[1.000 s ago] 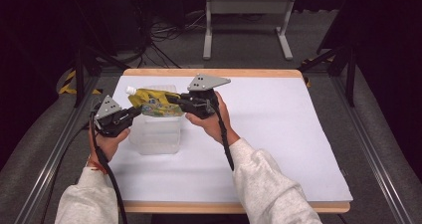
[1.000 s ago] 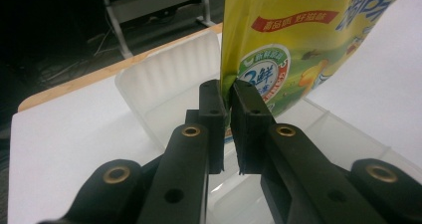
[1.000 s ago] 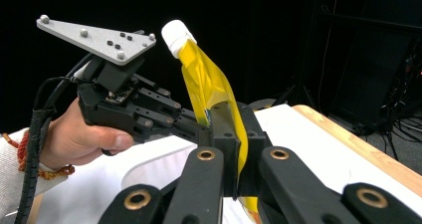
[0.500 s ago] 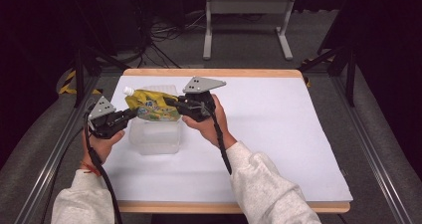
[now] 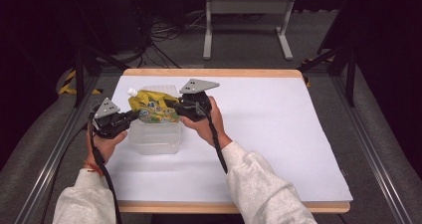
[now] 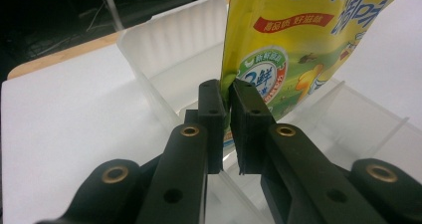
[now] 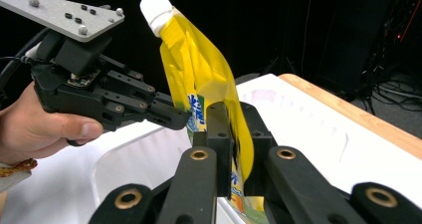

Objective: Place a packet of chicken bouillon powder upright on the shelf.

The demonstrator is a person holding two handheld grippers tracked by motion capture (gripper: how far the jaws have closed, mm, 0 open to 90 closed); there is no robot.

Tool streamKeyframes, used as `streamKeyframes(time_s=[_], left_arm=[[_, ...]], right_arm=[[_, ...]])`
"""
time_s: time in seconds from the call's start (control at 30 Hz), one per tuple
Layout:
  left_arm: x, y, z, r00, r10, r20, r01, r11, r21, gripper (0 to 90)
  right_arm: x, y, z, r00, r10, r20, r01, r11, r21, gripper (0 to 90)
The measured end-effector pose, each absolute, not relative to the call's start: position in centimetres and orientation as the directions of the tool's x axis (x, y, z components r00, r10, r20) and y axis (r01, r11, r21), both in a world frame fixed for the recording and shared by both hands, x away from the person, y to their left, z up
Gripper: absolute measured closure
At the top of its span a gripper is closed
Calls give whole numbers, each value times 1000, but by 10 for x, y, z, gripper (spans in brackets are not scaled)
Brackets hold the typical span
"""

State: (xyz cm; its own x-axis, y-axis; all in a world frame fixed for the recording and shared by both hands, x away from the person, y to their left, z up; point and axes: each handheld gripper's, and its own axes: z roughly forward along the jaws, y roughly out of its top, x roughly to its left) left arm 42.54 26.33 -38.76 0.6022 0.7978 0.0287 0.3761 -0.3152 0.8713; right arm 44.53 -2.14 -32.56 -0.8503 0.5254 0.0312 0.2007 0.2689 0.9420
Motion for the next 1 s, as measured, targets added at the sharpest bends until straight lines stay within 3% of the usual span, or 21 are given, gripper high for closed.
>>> streamKeyframes(time_s=[0.47, 0.67, 0.73, 1.0], left_arm=[[423, 263, -387, 582, 813, 4, 355, -258, 899, 747], [418, 258, -384, 567, 822, 56, 314, -278, 908, 792], [419, 260, -384, 560, 827, 47, 320, -268, 909, 859], [421, 260, -386, 558, 829, 34, 341, -266, 902, 878]], right_arm=[[455, -23, -337, -841, 539, 40, 227, 285, 931, 868], [457, -23, -341, -841, 539, 42, 231, 287, 930, 884], [457, -22, -343, -842, 536, 50, 235, 281, 931, 891], [456, -15, -345, -843, 537, 32, 225, 298, 928, 897]])
